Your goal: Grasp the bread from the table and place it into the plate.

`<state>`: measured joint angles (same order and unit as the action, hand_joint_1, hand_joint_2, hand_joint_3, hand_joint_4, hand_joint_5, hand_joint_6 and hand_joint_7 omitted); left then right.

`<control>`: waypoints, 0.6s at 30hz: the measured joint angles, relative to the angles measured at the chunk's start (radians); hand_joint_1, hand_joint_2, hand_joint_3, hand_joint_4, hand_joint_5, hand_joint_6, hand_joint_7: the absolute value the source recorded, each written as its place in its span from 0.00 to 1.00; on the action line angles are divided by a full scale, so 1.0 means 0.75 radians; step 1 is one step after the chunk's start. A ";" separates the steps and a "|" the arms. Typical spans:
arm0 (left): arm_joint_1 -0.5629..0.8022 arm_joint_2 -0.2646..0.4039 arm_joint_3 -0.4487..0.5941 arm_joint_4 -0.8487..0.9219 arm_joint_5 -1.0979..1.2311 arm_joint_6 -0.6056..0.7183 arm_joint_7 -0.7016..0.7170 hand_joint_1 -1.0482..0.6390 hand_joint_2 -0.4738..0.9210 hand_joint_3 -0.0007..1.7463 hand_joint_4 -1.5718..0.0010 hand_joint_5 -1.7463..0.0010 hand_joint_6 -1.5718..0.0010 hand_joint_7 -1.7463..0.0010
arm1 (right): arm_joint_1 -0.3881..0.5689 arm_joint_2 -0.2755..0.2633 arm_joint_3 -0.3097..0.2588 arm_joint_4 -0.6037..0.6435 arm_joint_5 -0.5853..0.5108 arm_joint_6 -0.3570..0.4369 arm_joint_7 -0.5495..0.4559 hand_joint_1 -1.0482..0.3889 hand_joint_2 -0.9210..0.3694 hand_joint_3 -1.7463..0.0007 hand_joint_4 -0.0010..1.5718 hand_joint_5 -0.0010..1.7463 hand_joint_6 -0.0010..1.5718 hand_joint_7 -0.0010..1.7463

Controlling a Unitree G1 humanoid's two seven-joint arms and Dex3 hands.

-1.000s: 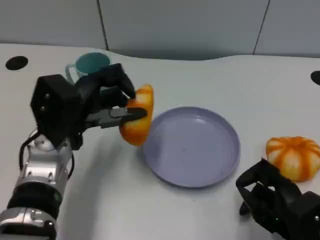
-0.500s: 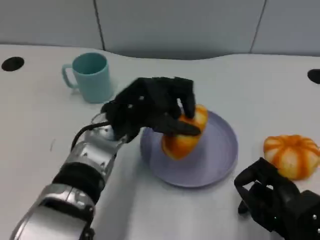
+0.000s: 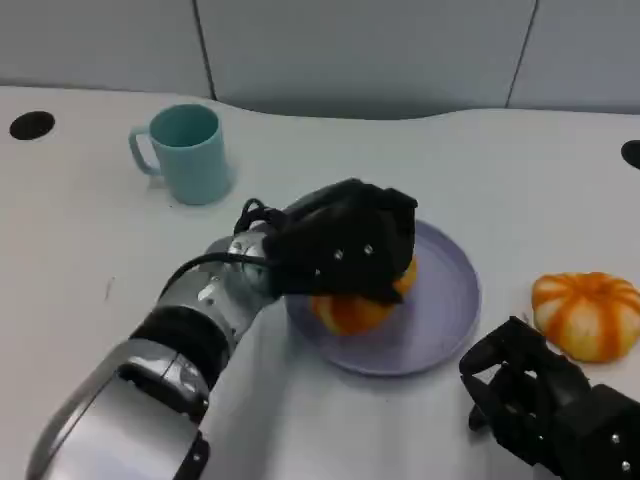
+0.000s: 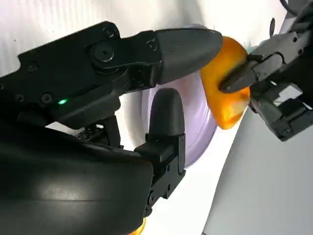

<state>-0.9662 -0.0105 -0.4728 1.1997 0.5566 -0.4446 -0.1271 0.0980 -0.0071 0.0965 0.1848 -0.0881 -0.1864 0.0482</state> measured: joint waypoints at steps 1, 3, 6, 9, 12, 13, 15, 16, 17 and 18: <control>-0.013 0.015 -0.049 -0.001 0.062 0.003 0.020 0.27 0.98 0.00 0.85 0.50 0.71 0.72 | 0.000 0.001 0.000 0.000 0.005 -0.001 0.004 0.51 0.00 0.80 0.41 1.00 0.24 1.00; -0.020 0.029 -0.087 -0.002 0.112 0.004 0.044 0.26 0.98 0.00 0.86 0.51 0.70 0.75 | 0.001 0.001 -0.002 0.002 0.013 -0.002 0.006 0.51 0.00 0.80 0.41 1.00 0.24 1.00; -0.020 0.030 -0.106 -0.002 0.125 0.004 0.053 0.26 0.98 0.00 0.86 0.52 0.70 0.76 | 0.001 0.001 -0.003 0.003 0.025 -0.002 0.006 0.51 0.00 0.80 0.41 1.00 0.24 1.00; -0.020 0.031 -0.108 -0.002 0.126 0.004 0.063 0.26 0.98 0.00 0.86 0.52 0.69 0.77 | 0.001 0.001 -0.002 0.003 0.026 -0.004 0.006 0.51 0.00 0.80 0.41 1.00 0.24 1.00; -0.020 0.031 -0.109 -0.002 0.126 0.004 0.067 0.26 0.98 0.00 0.86 0.52 0.69 0.78 | 0.001 0.001 -0.002 0.004 0.026 -0.008 0.006 0.51 0.00 0.80 0.41 1.00 0.24 1.00; -0.020 0.031 -0.110 -0.002 0.126 0.004 0.069 0.26 0.98 0.00 0.86 0.52 0.69 0.78 | 0.001 0.001 -0.002 0.004 0.026 -0.010 0.006 0.51 0.00 0.80 0.41 1.00 0.24 1.00; -0.020 0.031 -0.110 -0.002 0.126 0.004 0.070 0.26 0.98 0.00 0.86 0.52 0.68 0.78 | 0.001 0.001 -0.002 0.004 0.026 -0.011 0.006 0.51 0.00 0.80 0.41 1.00 0.24 1.00; -0.020 0.031 -0.110 -0.002 0.126 0.004 0.070 0.26 0.98 0.00 0.86 0.52 0.68 0.79 | 0.001 0.001 -0.002 0.004 0.027 -0.012 0.006 0.51 0.00 0.80 0.41 1.00 0.24 1.00; -0.020 0.031 -0.111 -0.002 0.126 0.004 0.070 0.15 0.99 0.05 0.93 0.75 0.82 0.88 | 0.001 0.001 -0.002 0.004 0.027 -0.012 0.006 0.52 0.00 0.80 0.40 1.00 0.24 1.00; -0.020 0.031 -0.110 -0.002 0.125 0.004 0.069 0.10 1.00 0.08 0.95 0.89 0.89 0.93 | 0.001 0.001 -0.002 0.004 0.026 -0.012 0.006 0.52 0.00 0.80 0.39 1.00 0.24 1.00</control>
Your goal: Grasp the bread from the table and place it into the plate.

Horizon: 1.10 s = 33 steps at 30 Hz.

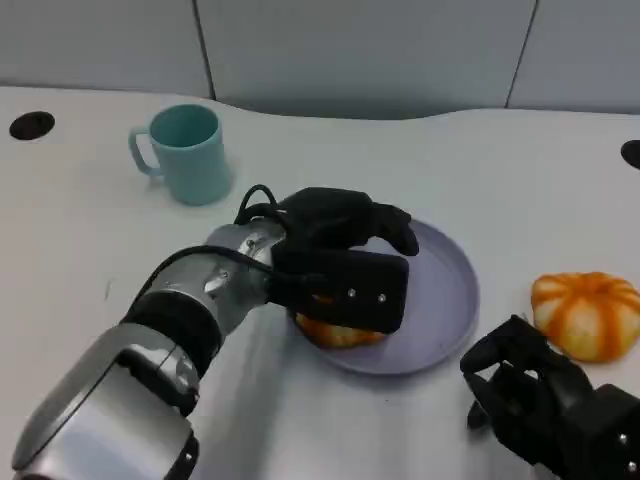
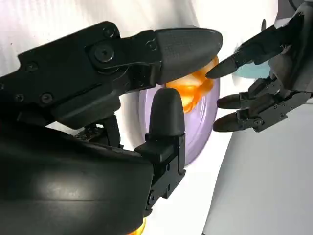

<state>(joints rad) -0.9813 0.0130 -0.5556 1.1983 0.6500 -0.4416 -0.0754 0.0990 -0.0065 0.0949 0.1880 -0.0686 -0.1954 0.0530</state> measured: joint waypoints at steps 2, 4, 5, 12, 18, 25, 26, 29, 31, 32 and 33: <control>0.018 0.005 0.114 -0.012 -0.158 -0.038 -0.130 0.08 1.00 0.10 0.96 0.96 0.92 0.96 | -0.001 0.000 0.002 0.000 -0.002 -0.001 0.000 0.52 0.00 0.80 0.39 1.00 0.24 1.00; 0.045 0.023 0.273 -0.058 -0.381 -0.086 -0.296 0.05 1.00 0.11 0.95 0.97 0.92 0.96 | -0.001 -0.002 0.001 0.000 -0.002 -0.001 -0.001 0.52 0.00 0.80 0.38 1.00 0.24 1.00; 0.064 0.038 0.350 -0.096 -0.489 -0.102 -0.380 0.05 1.00 0.11 0.95 0.97 0.92 0.96 | -0.001 -0.003 0.000 0.000 -0.002 -0.001 0.000 0.52 0.00 0.79 0.38 1.00 0.24 1.00; 0.226 0.127 0.574 -0.302 -0.837 0.022 -0.736 0.09 1.00 0.12 0.97 0.98 0.94 0.98 | -0.007 -0.024 -0.003 0.001 -0.003 0.004 0.000 0.53 0.00 0.80 0.37 1.00 0.24 1.00; 0.395 0.166 0.681 -0.522 -1.004 0.101 -0.848 0.14 1.00 0.13 0.88 0.94 0.88 0.96 | -0.019 -0.027 -0.005 0.017 0.000 0.004 0.004 0.53 0.00 0.80 0.39 1.00 0.25 1.00; 0.625 0.189 0.850 -0.817 -1.287 0.363 -0.909 0.23 1.00 0.15 0.73 0.85 0.80 0.96 | -0.025 -0.022 -0.010 0.030 0.000 0.002 0.008 0.53 0.00 0.80 0.38 1.00 0.25 1.00; 0.684 0.196 0.888 -0.873 -1.341 0.425 -0.909 0.24 1.00 0.16 0.72 0.84 0.79 0.96 | -0.022 -0.023 -0.012 0.031 -0.001 0.002 0.004 0.52 0.00 0.81 0.38 1.00 0.25 1.00; 0.853 0.224 0.965 -0.980 -1.451 0.579 -0.909 0.25 1.00 0.17 0.69 0.82 0.73 0.94 | -0.017 -0.023 -0.014 0.029 -0.005 0.009 -0.005 0.53 0.00 0.81 0.37 1.00 0.25 1.00; 0.938 0.230 0.990 -1.031 -1.497 0.654 -0.913 0.26 1.00 0.17 0.68 0.81 0.70 0.93 | -0.018 -0.022 -0.010 0.024 -0.005 0.018 -0.006 0.53 0.00 0.80 0.38 1.00 0.25 1.00; 0.974 0.233 0.995 -1.051 -1.508 0.688 -0.917 0.26 1.00 0.17 0.67 0.81 0.70 0.93 | -0.018 -0.021 -0.008 0.019 -0.004 0.019 -0.005 0.53 0.00 0.80 0.38 1.00 0.25 1.00; 0.999 0.234 0.997 -1.065 -1.523 0.713 -0.919 0.26 1.00 0.17 0.67 0.80 0.69 0.93 | -0.018 -0.020 -0.007 0.014 -0.004 0.019 -0.005 0.53 0.00 0.80 0.38 1.00 0.25 1.00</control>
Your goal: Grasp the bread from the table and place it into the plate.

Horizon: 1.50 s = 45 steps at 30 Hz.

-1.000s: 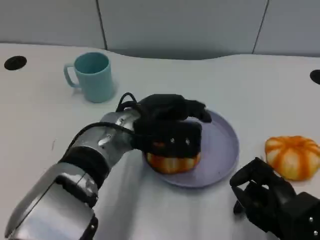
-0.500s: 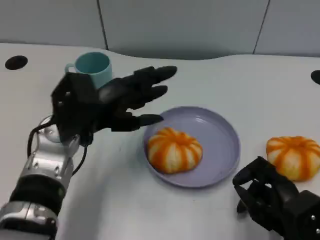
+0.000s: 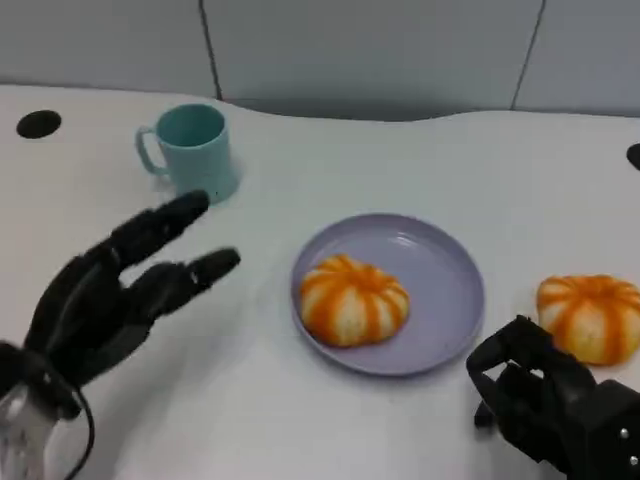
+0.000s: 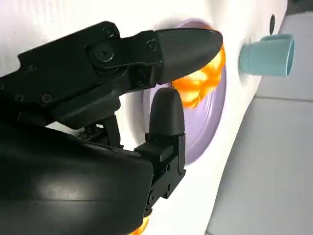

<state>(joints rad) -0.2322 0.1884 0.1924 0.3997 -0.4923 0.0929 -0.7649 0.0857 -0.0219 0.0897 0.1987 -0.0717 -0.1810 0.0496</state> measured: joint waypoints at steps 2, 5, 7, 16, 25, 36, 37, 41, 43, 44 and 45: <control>0.021 0.000 0.000 -0.022 -0.014 0.031 -0.003 0.27 1.00 0.14 0.67 0.61 0.62 0.91 | 0.001 0.000 0.000 -0.009 0.000 0.001 0.000 0.54 0.00 0.80 0.37 1.00 0.24 1.00; 0.104 -0.010 0.004 -0.140 -0.032 0.084 0.036 0.28 1.00 0.11 0.70 0.44 0.57 0.90 | 0.011 0.000 0.004 -0.016 0.000 -0.001 0.001 0.54 0.00 0.80 0.36 1.00 0.24 1.00; 0.173 -0.027 0.003 -0.173 -0.034 0.124 0.064 0.29 1.00 0.11 0.71 0.42 0.57 0.90 | 0.022 -0.001 0.002 -0.016 0.000 -0.002 0.001 0.54 0.00 0.80 0.36 1.00 0.24 1.00; 0.348 -0.014 -0.022 -0.304 0.129 0.149 0.258 0.41 1.00 0.06 0.74 0.00 0.75 0.20 | 0.045 -0.012 0.005 -0.047 0.005 0.003 0.022 0.52 0.00 0.80 0.39 1.00 0.23 1.00; 0.379 -0.030 -0.053 -0.308 0.192 0.126 0.336 0.48 1.00 0.04 0.72 0.00 0.78 0.07 | 0.056 -0.015 -0.005 -0.074 0.013 0.009 0.032 0.53 0.00 0.80 0.37 1.00 0.23 1.00; 0.366 -0.034 -0.088 -0.216 0.216 0.069 0.336 0.47 1.00 0.04 0.69 0.00 0.77 0.05 | 0.062 -0.029 -0.024 -0.102 0.011 0.056 0.034 0.55 0.00 0.79 0.35 1.00 0.22 1.00; 0.366 -0.035 -0.088 -0.210 0.216 0.059 0.336 0.47 1.00 0.04 0.69 0.00 0.77 0.05 | 0.062 -0.029 -0.024 -0.102 0.010 0.058 0.034 0.55 0.00 0.79 0.35 1.00 0.22 1.00; 0.361 -0.035 -0.087 -0.197 0.216 0.048 0.336 0.46 1.00 0.04 0.69 0.00 0.77 0.06 | 0.061 -0.030 -0.024 -0.102 0.008 0.068 0.034 0.55 0.00 0.80 0.35 1.00 0.22 1.00; 0.360 -0.035 -0.091 -0.196 0.219 0.045 0.336 0.46 1.00 0.04 0.69 0.00 0.76 0.06 | 0.061 -0.030 -0.025 -0.101 0.005 0.068 0.031 0.55 0.00 0.80 0.35 1.00 0.23 1.00; 0.359 -0.035 -0.095 -0.196 0.223 0.043 0.336 0.46 1.00 0.04 0.69 0.00 0.76 0.06 | 0.060 -0.030 -0.027 -0.101 0.004 0.068 0.029 0.55 0.00 0.80 0.36 1.00 0.23 1.00; 0.357 -0.035 -0.099 -0.197 0.231 0.039 0.336 0.46 1.00 0.04 0.69 0.00 0.76 0.06 | 0.059 -0.030 -0.028 -0.101 0.003 0.067 0.028 0.55 0.00 0.81 0.36 1.00 0.23 1.00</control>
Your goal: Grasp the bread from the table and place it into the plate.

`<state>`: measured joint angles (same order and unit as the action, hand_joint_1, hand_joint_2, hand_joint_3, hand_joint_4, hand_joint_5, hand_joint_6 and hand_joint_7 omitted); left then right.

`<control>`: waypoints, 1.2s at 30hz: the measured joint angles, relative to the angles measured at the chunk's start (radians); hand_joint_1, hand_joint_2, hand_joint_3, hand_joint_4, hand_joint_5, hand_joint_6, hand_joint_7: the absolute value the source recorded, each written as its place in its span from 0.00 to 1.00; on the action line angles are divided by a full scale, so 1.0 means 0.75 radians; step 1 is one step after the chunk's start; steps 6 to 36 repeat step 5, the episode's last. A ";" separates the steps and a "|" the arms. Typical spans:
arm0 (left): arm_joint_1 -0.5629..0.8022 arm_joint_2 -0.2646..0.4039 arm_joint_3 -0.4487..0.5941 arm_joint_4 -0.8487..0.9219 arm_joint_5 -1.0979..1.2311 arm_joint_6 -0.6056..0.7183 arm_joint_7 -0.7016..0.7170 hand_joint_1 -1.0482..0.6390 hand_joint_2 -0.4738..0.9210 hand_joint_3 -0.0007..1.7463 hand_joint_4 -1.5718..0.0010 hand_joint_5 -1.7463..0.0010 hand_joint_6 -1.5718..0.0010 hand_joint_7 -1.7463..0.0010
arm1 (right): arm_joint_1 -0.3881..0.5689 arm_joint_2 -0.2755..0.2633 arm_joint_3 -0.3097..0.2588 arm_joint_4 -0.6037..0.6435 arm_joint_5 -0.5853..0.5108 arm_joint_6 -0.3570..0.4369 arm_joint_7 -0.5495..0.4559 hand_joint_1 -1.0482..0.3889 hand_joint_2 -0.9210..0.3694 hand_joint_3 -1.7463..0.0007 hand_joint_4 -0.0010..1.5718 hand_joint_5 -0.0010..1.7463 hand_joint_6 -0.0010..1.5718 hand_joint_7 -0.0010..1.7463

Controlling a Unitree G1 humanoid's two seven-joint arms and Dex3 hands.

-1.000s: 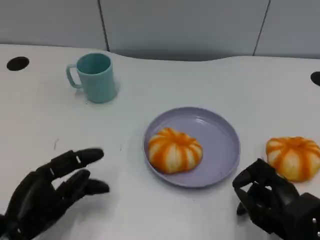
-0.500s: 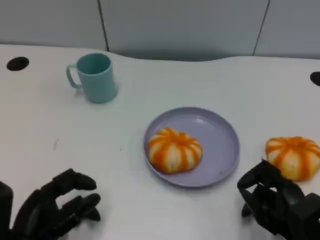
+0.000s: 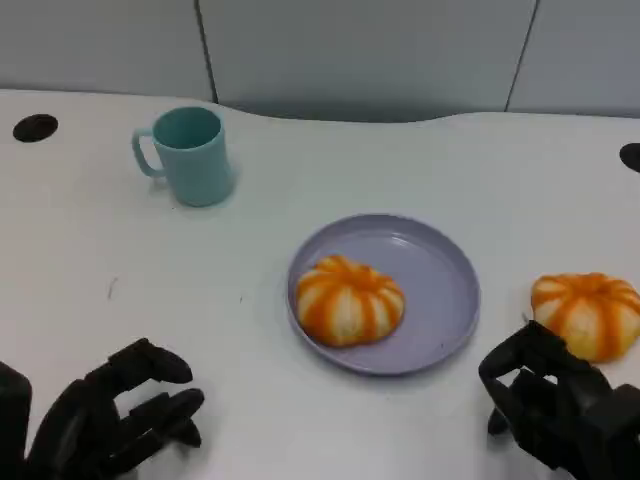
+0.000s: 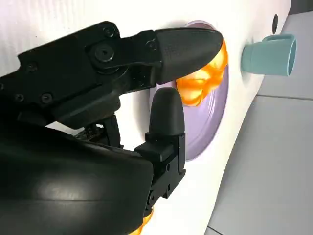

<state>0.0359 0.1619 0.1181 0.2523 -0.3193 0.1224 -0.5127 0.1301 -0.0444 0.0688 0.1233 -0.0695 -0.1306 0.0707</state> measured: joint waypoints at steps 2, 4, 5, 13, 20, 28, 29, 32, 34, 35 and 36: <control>-0.002 0.000 -0.004 0.000 0.010 -0.006 0.000 0.46 1.00 0.04 0.69 0.00 0.76 0.07 | -0.003 0.000 -0.002 0.005 -0.001 -0.001 -0.001 0.55 0.00 0.81 0.36 1.00 0.23 1.00; -0.002 0.000 -0.004 0.000 0.012 -0.007 0.000 0.46 1.00 0.04 0.69 0.00 0.76 0.07 | -0.005 0.000 -0.003 0.012 -0.001 -0.003 -0.002 0.55 0.00 0.81 0.36 1.00 0.24 1.00; -0.002 0.000 -0.004 0.000 0.012 -0.007 0.000 0.46 1.00 0.04 0.69 0.00 0.76 0.07 | -0.005 0.000 -0.003 0.014 -0.001 -0.003 -0.002 0.55 0.00 0.81 0.36 1.00 0.24 1.00; -0.002 0.000 -0.004 0.000 0.012 -0.007 0.000 0.46 1.00 0.04 0.69 0.00 0.76 0.07 | -0.005 0.000 -0.003 0.014 -0.001 -0.003 -0.002 0.55 0.00 0.81 0.36 1.00 0.24 1.00; -0.002 0.000 -0.004 0.000 0.012 -0.007 0.000 0.46 1.00 0.04 0.69 0.00 0.76 0.07 | -0.005 0.000 -0.003 0.014 -0.001 -0.003 -0.002 0.55 0.00 0.81 0.36 1.00 0.24 1.00; -0.002 0.000 -0.004 0.000 0.012 -0.007 0.000 0.46 1.00 0.04 0.69 0.00 0.76 0.07 | -0.005 0.000 -0.003 0.014 -0.001 -0.003 -0.002 0.55 0.00 0.81 0.36 1.00 0.24 1.00; -0.002 0.000 -0.004 0.000 0.012 -0.007 0.000 0.46 1.00 0.04 0.69 0.00 0.76 0.07 | -0.005 0.000 -0.003 0.014 -0.001 -0.003 -0.002 0.55 0.00 0.81 0.36 1.00 0.24 1.00; -0.002 0.000 -0.004 0.000 0.012 -0.007 0.000 0.46 1.00 0.04 0.69 0.00 0.76 0.07 | -0.005 0.000 -0.003 0.014 -0.001 -0.003 -0.002 0.55 0.00 0.81 0.36 1.00 0.24 1.00; -0.002 0.000 -0.004 0.000 0.012 -0.007 0.000 0.46 1.00 0.04 0.69 0.00 0.76 0.07 | -0.005 0.000 -0.003 0.014 -0.001 -0.003 -0.002 0.55 0.00 0.81 0.36 1.00 0.24 1.00; -0.002 0.000 -0.004 0.000 0.012 -0.007 0.000 0.46 1.00 0.04 0.69 0.00 0.76 0.07 | -0.005 0.000 -0.003 0.014 -0.001 -0.003 -0.002 0.55 0.00 0.81 0.36 1.00 0.24 1.00; -0.002 0.000 -0.004 0.000 0.012 -0.007 0.000 0.46 1.00 0.04 0.69 0.00 0.76 0.07 | -0.005 0.000 -0.003 0.014 -0.001 -0.003 -0.002 0.55 0.00 0.81 0.36 1.00 0.24 1.00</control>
